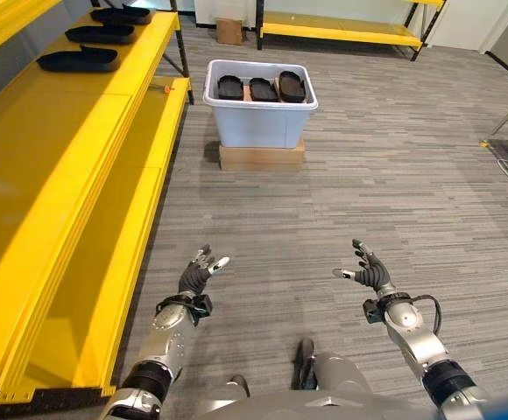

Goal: Move parts from the plastic box to the shelf.

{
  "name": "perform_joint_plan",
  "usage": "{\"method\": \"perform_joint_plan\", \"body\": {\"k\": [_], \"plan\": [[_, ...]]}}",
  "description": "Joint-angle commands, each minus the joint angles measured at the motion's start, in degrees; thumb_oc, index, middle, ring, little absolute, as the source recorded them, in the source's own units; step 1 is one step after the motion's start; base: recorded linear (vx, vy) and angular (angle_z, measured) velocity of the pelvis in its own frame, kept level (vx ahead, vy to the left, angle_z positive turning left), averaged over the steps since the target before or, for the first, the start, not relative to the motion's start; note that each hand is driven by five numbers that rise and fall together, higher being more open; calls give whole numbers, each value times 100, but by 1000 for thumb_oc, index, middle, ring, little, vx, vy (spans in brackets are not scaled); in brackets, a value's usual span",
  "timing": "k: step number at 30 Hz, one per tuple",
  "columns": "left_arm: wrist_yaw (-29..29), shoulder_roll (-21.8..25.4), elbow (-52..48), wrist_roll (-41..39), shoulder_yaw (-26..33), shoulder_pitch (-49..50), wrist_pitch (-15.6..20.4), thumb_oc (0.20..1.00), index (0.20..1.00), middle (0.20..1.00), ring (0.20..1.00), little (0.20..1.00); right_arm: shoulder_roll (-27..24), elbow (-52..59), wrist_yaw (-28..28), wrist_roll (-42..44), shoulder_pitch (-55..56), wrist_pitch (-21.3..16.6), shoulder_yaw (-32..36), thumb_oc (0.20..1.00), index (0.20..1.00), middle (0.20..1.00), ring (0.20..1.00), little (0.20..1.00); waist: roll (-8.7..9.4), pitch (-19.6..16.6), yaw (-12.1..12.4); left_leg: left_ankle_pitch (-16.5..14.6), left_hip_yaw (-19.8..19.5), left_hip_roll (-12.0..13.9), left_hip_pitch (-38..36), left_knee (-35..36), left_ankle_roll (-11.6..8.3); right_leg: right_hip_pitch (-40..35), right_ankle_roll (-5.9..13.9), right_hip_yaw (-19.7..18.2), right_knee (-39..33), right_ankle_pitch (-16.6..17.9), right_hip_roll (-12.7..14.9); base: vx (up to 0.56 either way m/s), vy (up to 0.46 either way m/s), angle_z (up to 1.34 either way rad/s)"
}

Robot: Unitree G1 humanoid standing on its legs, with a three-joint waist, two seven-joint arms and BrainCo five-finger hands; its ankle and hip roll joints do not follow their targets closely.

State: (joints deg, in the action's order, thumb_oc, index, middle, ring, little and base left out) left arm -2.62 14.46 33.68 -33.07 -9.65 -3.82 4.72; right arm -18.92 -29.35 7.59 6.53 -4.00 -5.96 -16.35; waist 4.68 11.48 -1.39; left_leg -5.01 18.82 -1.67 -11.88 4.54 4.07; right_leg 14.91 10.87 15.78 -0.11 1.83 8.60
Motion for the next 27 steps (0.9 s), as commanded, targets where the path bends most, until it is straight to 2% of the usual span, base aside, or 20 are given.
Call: {"method": "perform_joint_plan", "body": {"k": [1,4,5,8,10,14,15,16,18,19,21,23,25,27], "plan": [[-273,79,-342,203,-251,10,231,1000,1000,1000,1000,1000,-204,-90,141,-66,-153,-136,152,1000,1000,1000,1000,1000,-74,49,-4,-528,-763,52,-221,-427,-209,-431,138,-21,-31,1011,165,406,-56,30],[-420,8,-150,260,-466,55,442,1000,1000,1000,1000,1000,-209,-319,28,-75,-45,-315,162,1000,1000,1000,1000,1000,-40,27,-125,-701,-832,36,-424,-473,-223,-557,112,-131,-148,1004,115,520,-105,24],[-521,-54,-89,299,-613,23,481,1000,1000,1000,1000,1000,-241,-418,93,-144,-11,-417,146,1000,1000,1000,1000,1000,-22,-47,-201,-785,-870,7,-470,-623,-237,-660,29,-248,-73,997,75,479,-95,62],[-441,-103,-111,214,-705,70,424,1000,1000,1000,1000,1000,-267,-473,320,-233,-17,-363,105,1000,1000,1000,1000,1000,-46,-112,-233,-918,-700,36,-538,-844,-274,-731,-129,-105,371,775,44,514,-127,52],[-416,-219,-80,144,-770,187,537,1000,1000,1000,1000,1000,-380,-370,894,-279,-62,-312,113,1000,1000,1000,1000,1000,-175,-176,-249,-402,-384,360,-335,-1673,-545,-973,-540,129,603,212,-246,712,-292,-21],[-420,-262,-104,-63,-808,197,726,1000,1000,1000,1000,1000,-443,-301,993,-379,-67,-431,221,1000,1000,1000,1000,1000,-250,-207,-271,34,-295,540,-45,-2428,-735,-1129,-774,179,687,-136,-413,338,-171,-16],[-426,-261,-152,-146,-790,199,762,1000,1000,1000,1000,1000,-467,-263,966,-368,-55,-465,241,1000,1000,1000,1000,1000,-330,-204,-264,101,-338,651,45,-2737,-859,-1243,-821,161,722,-334,-535,348,-175,-2],[-407,-251,-170,-102,-774,201,791,1000,1000,1000,1000,1000,-482,-230,964,-369,-47,-481,258,1000,1000,1000,1000,1000,-333,-213,-254,201,-331,692,144,-2970,-906,-1309,-886,176,702,-399,-575,429,-230,2],[-189,-204,-145,289,-792,187,692,1000,1000,1000,1000,1000,-551,-184,940,-374,30,-598,340,1000,1000,1000,1000,1000,-349,-287,-298,552,-87,901,296,-3527,-1109,-1450,-1077,316,642,-619,-697,347,-257,3],[-3,-205,-31,120,-760,137,603,1000,1000,1000,1000,1000,-577,-137,962,-309,95,-629,371,1000,1000,1000,1000,1000,-346,-312,-325,723,26,968,502,-3991,-1217,-1547,-1190,441,604,-734,-753,254,-207,29],[16,-223,85,131,-651,125,633,1000,1000,1000,1000,1000,-561,-112,967,-224,160,-666,395,1000,1000,1000,1000,1000,-332,-293,-306,661,-27,894,691,-4145,-1171,-1605,-1206,456,606,-770,-766,189,-102,52],[-99,-177,52,220,-508,194,621,1000,1000,1000,1000,1000,-560,-41,864,-190,210,-719,465,1000,1000,1000,1000,1000,-310,-231,-272,460,-16,846,806,-3919,-1053,-1648,-1153,419,633,-768,-753,164,3,27],[-181,-105,-67,221,-362,279,562,1000,1000,1000,1000,1000,-568,89,726,-185,236,-688,537,1000,1000,1000,1000,1000,-256,-178,-270,186,139,874,853,-3361,-862,-1684,-1068,346,655,-731,-692,148,92,-4],[-169,-81,-90,227,-265,296,552,1000,1000,1000,1000,1000,-582,145,621,-189,219,-657,538,1000,1000,1000,1000,1000,-198,-131,-238,96,198,853,1072,-2702,-732,-1799,-982,190,621,-705,-628,145,160,9]]}}
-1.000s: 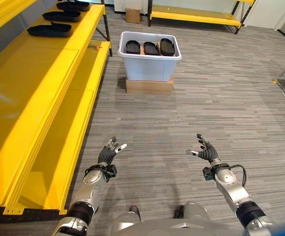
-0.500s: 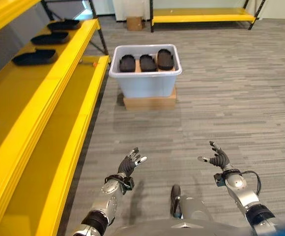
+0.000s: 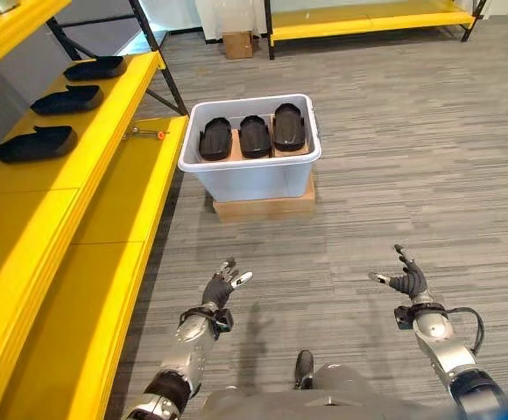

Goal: Move parts from the plastic box to the shelf.

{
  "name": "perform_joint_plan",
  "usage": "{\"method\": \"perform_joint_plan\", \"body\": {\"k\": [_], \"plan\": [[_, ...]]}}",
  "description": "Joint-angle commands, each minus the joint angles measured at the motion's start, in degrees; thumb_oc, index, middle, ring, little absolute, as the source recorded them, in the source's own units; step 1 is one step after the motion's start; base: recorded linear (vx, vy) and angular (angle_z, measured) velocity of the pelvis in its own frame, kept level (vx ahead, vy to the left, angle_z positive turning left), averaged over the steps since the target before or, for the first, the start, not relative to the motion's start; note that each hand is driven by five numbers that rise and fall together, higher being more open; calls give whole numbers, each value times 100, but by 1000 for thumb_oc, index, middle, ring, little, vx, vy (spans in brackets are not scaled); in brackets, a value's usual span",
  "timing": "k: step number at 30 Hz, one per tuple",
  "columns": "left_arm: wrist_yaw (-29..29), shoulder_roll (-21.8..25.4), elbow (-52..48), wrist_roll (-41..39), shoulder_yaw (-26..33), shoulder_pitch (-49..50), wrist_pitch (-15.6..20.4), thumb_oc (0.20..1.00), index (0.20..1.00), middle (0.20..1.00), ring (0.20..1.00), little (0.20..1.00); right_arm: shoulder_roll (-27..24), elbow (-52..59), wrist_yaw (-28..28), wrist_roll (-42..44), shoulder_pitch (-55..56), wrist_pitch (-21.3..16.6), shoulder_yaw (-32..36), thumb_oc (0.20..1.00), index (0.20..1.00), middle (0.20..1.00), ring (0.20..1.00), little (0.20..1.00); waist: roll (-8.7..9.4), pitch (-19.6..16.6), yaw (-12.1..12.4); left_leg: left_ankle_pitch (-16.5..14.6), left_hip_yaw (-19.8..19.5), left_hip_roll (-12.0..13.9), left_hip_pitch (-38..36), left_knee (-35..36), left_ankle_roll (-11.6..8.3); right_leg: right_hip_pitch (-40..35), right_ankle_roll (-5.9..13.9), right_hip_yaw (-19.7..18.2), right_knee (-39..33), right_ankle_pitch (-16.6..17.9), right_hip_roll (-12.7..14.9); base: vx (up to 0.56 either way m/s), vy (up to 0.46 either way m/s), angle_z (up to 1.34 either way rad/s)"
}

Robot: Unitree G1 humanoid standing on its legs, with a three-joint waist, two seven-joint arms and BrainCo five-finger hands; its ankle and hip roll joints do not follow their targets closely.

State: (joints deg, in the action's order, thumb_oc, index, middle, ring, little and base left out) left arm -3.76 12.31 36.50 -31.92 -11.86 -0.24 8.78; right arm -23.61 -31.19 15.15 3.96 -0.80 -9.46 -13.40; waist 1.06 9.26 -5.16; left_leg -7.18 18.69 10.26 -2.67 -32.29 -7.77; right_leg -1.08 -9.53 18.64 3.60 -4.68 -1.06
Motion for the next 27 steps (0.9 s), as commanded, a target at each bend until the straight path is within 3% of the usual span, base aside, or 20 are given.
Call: {"method": "perform_joint_plan", "body": {"k": [1,3,5,7,11,18,21,23,27], "plan": [[-23,135,-380,59,14,-54,133,1000,1000,1000,1000,1000,-120,350,-168,38,-121,-282,205,1000,1000,1000,1000,1000,186,117,176,343,173,-339,300,1347,466,-316,1105,-215,197,-57,372,142,145,8],[5,130,-382,0,63,-36,127,1000,1000,1000,1000,1000,-123,364,-174,-2,-126,-254,168,1000,1000,1000,1000,1000,178,130,214,473,102,-300,368,1735,423,-420,1142,-291,141,-70,382,192,163,-22],[-69,105,-305,-38,291,52,194,1000,1000,1000,1000,1000,-145,407,-235,-49,-103,-204,59,1000,1000,1000,1000,1000,96,162,342,1307,-94,84,574,2921,224,-715,1195,-464,-39,-71,377,286,260,-46],[-99,77,-250,-53,436,112,255,1000,1000,1000,1000,1000,-152,475,-317,-97,-54,-158,0,1000,1000,1000,1000,1000,55,203,385,1588,-224,336,586,3276,114,-889,1235,-569,-30,-175,424,265,259,-61],[-115,87,-188,-24,556,144,325,1000,1000,1000,1000,1000,-143,464,-520,-133,-33,-230,-31,1000,1000,1000,1000,1000,44,188,409,1509,-227,344,411,3371,111,-978,1325,-519,136,-313,548,232,257,-59],[33,141,-93,163,477,37,358,1000,1000,1000,1000,1000,-61,510,-597,28,-42,-262,-4,1000,1000,1000,1000,1000,73,163,411,1161,-322,66,185,3216,247,-844,1403,-473,423,-336,641,149,204,-7],[101,232,-91,287,381,-61,339,1000,1000,1000,1000,1000,43,639,-630,66,-86,-215,-28,1000,1000,1000,1000,1000,128,118,473,944,-325,-198,122,3173,425,-834,1516,-480,589,-363,727,154,255,-1],[134,342,-138,352,355,-104,320,1000,1000,1000,1000,1000,127,705,-821,107,-202,-238,-89,1000,1000,1000,1000,1000,189,75,560,771,-377,-454,45,3220,647,-758,1684,-540,894,-184,850,146,351,17],[122,439,-143,368,384,-137,246,1000,1000,1000,1000,1000,163,800,-942,-27,-300,-323,-209,1000,1000,1000,1000,1000,233,40,629,633,-388,-665,-13,3265,850,-620,1841,-577,1368,46,931,58,171,-7]]}}
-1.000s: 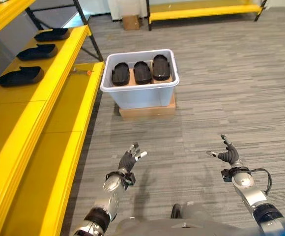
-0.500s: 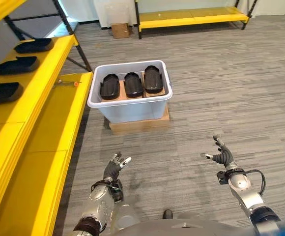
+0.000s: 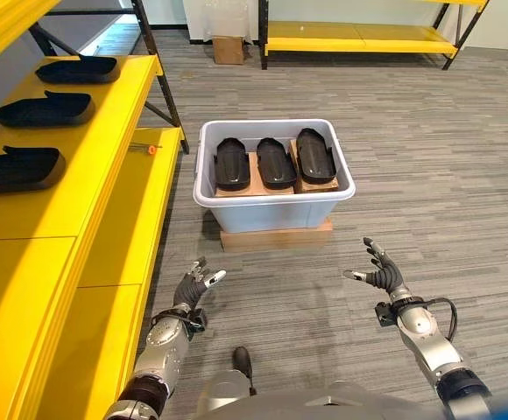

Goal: Move parts from the plastic box to the shelf.

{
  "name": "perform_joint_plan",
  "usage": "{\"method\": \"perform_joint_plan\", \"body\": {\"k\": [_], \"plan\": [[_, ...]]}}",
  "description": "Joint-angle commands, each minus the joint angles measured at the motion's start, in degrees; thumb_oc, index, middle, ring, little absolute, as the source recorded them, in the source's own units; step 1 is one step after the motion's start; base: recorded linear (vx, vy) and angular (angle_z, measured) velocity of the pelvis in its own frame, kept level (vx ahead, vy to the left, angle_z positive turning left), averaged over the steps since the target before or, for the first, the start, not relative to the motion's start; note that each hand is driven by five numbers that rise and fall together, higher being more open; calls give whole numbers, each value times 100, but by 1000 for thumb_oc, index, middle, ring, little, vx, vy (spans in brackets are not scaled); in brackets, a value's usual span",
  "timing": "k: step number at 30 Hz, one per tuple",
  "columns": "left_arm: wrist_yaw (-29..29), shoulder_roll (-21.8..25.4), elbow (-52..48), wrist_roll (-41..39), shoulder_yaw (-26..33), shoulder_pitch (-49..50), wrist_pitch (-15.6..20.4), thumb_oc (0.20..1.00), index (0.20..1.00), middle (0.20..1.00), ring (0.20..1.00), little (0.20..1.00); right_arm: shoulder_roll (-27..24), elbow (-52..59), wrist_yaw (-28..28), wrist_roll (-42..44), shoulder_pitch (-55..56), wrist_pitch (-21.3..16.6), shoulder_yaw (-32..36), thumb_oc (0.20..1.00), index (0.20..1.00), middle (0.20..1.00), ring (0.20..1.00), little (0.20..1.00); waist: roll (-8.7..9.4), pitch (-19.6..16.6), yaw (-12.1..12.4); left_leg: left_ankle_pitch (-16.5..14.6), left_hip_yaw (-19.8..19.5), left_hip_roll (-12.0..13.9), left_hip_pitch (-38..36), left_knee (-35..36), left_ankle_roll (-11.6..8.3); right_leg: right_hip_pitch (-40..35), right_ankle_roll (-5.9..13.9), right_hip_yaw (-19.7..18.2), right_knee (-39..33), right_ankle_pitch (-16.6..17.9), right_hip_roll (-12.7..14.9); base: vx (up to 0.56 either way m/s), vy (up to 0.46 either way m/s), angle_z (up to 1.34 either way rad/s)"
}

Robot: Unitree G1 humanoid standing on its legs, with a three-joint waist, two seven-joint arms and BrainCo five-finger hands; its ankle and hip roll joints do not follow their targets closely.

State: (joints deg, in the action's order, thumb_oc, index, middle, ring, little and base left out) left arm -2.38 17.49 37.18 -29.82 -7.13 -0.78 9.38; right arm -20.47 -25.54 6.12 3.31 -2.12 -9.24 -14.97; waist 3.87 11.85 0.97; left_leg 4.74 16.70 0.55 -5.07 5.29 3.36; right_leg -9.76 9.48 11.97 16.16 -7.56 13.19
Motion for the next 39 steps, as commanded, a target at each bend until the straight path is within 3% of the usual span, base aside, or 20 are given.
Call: {"method": "perform_joint_plan", "body": {"k": [1,6,9,10,11,13,15,18,21,24,30,35,39], "plan": [[-50,-58,-215,181,-78,-91,150,1000,1000,1000,1000,1000,-141,284,15,67,-207,-349,-94,1000,1000,1000,1000,1000,-28,-229,46,-605,-195,219,203,-475,-187,290,-1,88,332,459,-482,67,195,-1],[-250,-27,-238,182,-68,-97,11,1000,1000,1000,1000,1000,-26,450,345,258,-359,-256,-157,1000,1000,1000,1000,1000,-132,-274,228,-763,-133,-9,62,-349,100,660,121,384,2107,1108,-104,53,208,-4],[-290,-58,-254,94,-89,-67,-21,1000,1000,1000,1000,1000,19,437,443,300,-378,-289,-164,1000,1000,1000,1000,1000,-150,-243,230,-906,-174,-97,-89,-311,146,925,215,332,2589,1057,-1,68,109,-16],[-302,-90,-241,16,-109,-55,-19,1000,1000,1000,1000,1000,52,400,419,203,-457,-362,-191,1000,1000,1000,1000,1000,-224,-188,185,-845,-190,-3,-112,-310,121,1278,60,417,2262,1017,-221,13,27,-18],[-312,-114,-213,-4,-106,-67,-14,1000,1000,1000,1000,1000,55,399,434,140,-486,-373,-209,1000,1000,1000,1000,1000,-230,-157,161,-849,-215,13,-171,-285,93,1371,24,451,2038,956,-282,43,-61,-14],[-339,-157,-191,1,-110,-107,-66,1000,1000,1000,1000,1000,42,371,653,123,-556,-345,-221,1000,1000,1000,1000,1000,-178,-86,135,-861,-196,59,-320,-227,-49,1409,-50,697,719,922,-302,129,-112,-17],[-368,-150,-236,11,-133,-102,-25,1000,1000,1000,1000,1000,14,315,727,208,-618,-377,-211,1000,1000,1000,1000,1000,-138,-38,96,-913,-156,72,-461,-200,-136,1446,-15,842,-224,1171,-259,143,-95,-11],[-382,-124,-378,24,-378,8,154,1000,1000,1000,1000,1000,-19,259,759,109,-601,-501,-48,1000,1000,1000,1000,1000,-143,79,-77,-1135,-472,31,-767,-91,-162,2027,205,305,-1125,1767,-104,211,-80,2],[-403,-122,-457,111,-530,127,248,1000,1000,1000,1000,1000,3,297,806,99,-513,-514,79,1000,1000,1000,1000,1000,-152,116,-102,-1212,-554,58,-873,-87,-196,2092,250,284,-1496,1818,-8,231,-116,38],[-538,-164,-532,254,-640,262,308,1000,1000,1000,1000,1000,-30,303,934,158,-423,-472,155,1000,1000,1000,1000,1000,-80,20,-101,-1273,-506,30,-996,-69,-272,1654,317,465,-1951,1917,-39,303,-137,31],[-420,-170,-542,260,-634,334,288,1000,1000,1000,1000,1000,-49,145,1536,184,-356,-198,216,1000,1000,1000,1000,1000,-38,-127,-86,-1414,-414,8,-1087,-306,-319,1357,230,679,-1620,1876,21,280,-99,32],[-371,-243,-649,117,-581,499,331,1000,1000,1000,1000,1000,-199,49,1671,-1,-339,-178,411,1000,1000,1000,1000,1000,-94,-114,-149,-1498,-235,183,-1100,-616,-382,1416,12,761,-1102,1432,-145,240,-58,-19],[-334,-234,-674,-23,-607,447,387,1000,1000,1000,1000,1000,-321,9,1864,-13,-364,-275,483,1000,1000,1000,1000,1000,-91,-56,-193,-1623,-102,303,-935,-1021,-362,1549,-140,847,-650,1152,-122,248,-65,11]]}}
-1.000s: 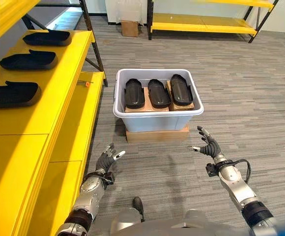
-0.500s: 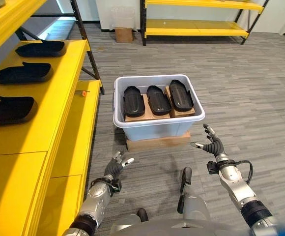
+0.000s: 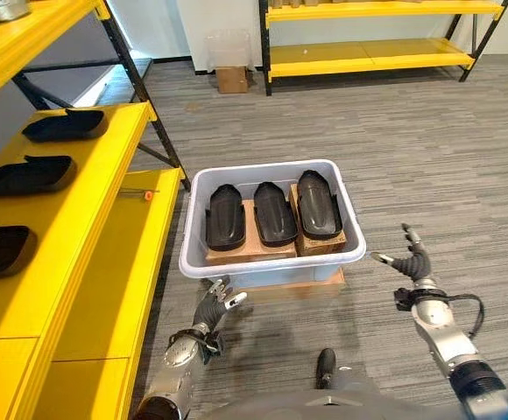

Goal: Move parts from the plastic box to the shelf.

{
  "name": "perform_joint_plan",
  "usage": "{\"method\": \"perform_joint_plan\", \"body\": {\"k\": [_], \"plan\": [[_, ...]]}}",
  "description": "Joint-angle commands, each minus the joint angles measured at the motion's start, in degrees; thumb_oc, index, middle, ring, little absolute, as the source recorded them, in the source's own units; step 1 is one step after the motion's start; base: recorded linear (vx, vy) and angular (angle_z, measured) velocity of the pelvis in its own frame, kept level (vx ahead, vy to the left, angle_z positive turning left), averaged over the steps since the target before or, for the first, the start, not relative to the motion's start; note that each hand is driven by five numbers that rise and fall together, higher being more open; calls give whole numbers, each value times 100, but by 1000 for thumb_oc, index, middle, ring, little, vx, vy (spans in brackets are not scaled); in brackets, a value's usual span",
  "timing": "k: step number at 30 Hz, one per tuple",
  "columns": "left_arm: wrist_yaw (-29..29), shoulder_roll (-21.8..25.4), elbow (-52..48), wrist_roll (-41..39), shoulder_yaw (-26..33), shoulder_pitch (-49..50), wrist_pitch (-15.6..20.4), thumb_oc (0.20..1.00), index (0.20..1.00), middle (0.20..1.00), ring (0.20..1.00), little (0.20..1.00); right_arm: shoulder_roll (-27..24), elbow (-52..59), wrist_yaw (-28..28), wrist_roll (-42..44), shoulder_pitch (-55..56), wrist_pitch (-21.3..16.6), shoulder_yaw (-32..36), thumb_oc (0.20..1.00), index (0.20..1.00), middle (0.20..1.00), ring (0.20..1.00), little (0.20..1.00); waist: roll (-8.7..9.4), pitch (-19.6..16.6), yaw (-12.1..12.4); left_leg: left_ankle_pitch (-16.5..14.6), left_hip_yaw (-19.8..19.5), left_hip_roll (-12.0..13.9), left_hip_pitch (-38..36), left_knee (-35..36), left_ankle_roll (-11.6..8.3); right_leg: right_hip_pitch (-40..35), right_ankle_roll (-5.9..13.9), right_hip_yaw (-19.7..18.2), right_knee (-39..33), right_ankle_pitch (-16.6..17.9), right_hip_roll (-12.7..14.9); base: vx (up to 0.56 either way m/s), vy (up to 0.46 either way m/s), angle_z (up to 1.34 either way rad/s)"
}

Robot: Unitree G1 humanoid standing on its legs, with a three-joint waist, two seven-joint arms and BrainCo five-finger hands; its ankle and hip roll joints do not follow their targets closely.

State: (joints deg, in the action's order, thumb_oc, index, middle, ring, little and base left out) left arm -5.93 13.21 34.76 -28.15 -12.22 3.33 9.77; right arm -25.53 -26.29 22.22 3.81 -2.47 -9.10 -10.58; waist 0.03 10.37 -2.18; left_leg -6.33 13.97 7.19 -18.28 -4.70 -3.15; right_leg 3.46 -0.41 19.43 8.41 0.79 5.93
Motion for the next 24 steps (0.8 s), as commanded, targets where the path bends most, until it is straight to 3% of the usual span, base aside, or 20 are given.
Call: {"method": "perform_joint_plan", "body": {"k": [1,6,12,19,20,24], "plan": [[8,194,-437,-209,-77,31,360,1000,1000,1000,1000,1000,168,103,400,-36,-293,-360,112,1000,1000,1000,1000,1000,244,101,96,-676,186,-297,333,-145,288,232,880,67,323,159,579,322,-90,-1],[-108,179,-536,-418,-54,14,310,1000,1000,1000,1000,1000,136,263,454,-96,-179,-578,305,1000,1000,1000,1000,1000,202,52,11,-524,298,-205,364,-426,218,130,714,107,353,-43,427,248,-120,10],[-437,50,-771,-1031,60,40,265,1000,1000,1000,1000,1000,55,542,104,98,28,-627,393,1000,1000,1000,1000,1000,156,17,-61,175,221,-37,809,-1485,-50,-203,306,-46,316,-504,-35,256,-227,-15],[-105,-84,-901,-1220,256,0,480,1000,1000,1000,1000,1000,66,457,116,-49,78,-713,385,1000,1000,1000,1000,1000,188,42,-59,388,236,52,1281,-2218,-135,-497,116,-202,110,-670,-211,106,-94,-21],[-50,-95,-914,-1195,276,-25,445,1000,1000,1000,1000,1000,75,459,128,-37,73,-700,393,1000,1000,1000,1000,1000,257,61,-53,499,326,66,1420,-2313,-62,-525,55,-200,23,-583,-191,39,-63,-15],[-18,-124,-984,-1106,279,-3,444,1000,1000,1000,1000,1000,77,500,62,-86,109,-720,413,1000,1000,1000,1000,1000,308,82,-82,412,342,92,1510,-2342,-19,-572,52,-345,-47,-577,-233,57,-25,-12]]}}
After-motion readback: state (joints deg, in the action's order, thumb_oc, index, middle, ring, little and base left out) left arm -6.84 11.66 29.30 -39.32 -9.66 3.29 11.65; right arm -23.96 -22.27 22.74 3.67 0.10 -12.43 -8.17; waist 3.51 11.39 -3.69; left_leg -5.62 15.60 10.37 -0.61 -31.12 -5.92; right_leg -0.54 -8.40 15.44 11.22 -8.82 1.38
